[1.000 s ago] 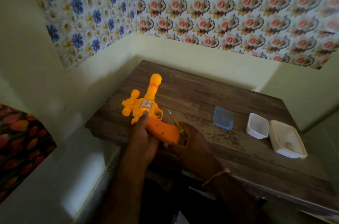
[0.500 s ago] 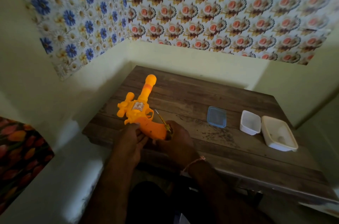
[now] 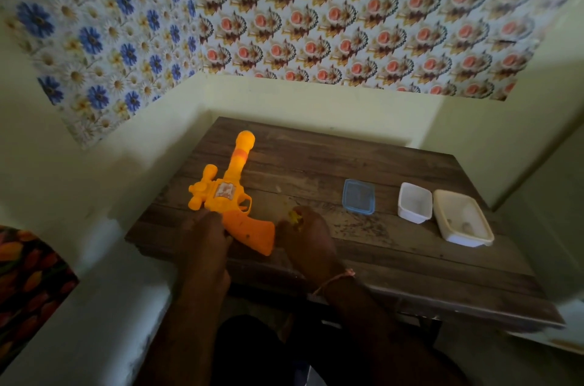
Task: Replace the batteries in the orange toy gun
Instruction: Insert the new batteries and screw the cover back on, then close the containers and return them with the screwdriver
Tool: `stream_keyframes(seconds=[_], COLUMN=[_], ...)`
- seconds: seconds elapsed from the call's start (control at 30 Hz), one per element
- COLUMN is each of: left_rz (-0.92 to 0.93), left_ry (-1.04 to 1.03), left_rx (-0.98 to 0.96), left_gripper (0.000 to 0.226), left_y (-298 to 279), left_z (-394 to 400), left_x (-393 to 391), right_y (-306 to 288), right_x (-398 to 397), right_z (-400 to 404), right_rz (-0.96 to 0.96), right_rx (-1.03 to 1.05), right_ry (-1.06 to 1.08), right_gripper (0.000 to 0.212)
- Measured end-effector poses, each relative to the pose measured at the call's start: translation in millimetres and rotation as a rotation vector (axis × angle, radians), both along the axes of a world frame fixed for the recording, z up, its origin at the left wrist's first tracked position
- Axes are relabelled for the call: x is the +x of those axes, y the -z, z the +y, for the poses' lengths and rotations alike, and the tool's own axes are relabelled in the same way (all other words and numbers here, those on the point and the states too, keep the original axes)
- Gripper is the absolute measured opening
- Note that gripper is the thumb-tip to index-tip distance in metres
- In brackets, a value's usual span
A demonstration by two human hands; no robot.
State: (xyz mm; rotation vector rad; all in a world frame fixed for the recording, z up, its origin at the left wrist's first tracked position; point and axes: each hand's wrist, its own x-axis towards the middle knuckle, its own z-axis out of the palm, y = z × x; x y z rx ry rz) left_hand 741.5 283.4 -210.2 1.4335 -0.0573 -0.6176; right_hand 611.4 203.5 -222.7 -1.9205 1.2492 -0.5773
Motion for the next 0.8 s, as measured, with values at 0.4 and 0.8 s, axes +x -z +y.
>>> stream_keyframes(seconds=[0.4, 0.8], left_rz=[-0.418, -0.553], left_ry=[0.389, 0.429], left_rx=[0.086, 0.211], left_gripper=[0.026, 0.032], left_y=[-37, -20], left_z=[-80, -119], left_x=[-65, -63], right_y=[-2, -6], right_x=[-32, -55], right_z=[-52, -80], right_rz=[0.381, 0.356], right_rx=[-0.182, -0.212], right_ry=[0.215, 0.170], right_gripper=[0.020, 0.032])
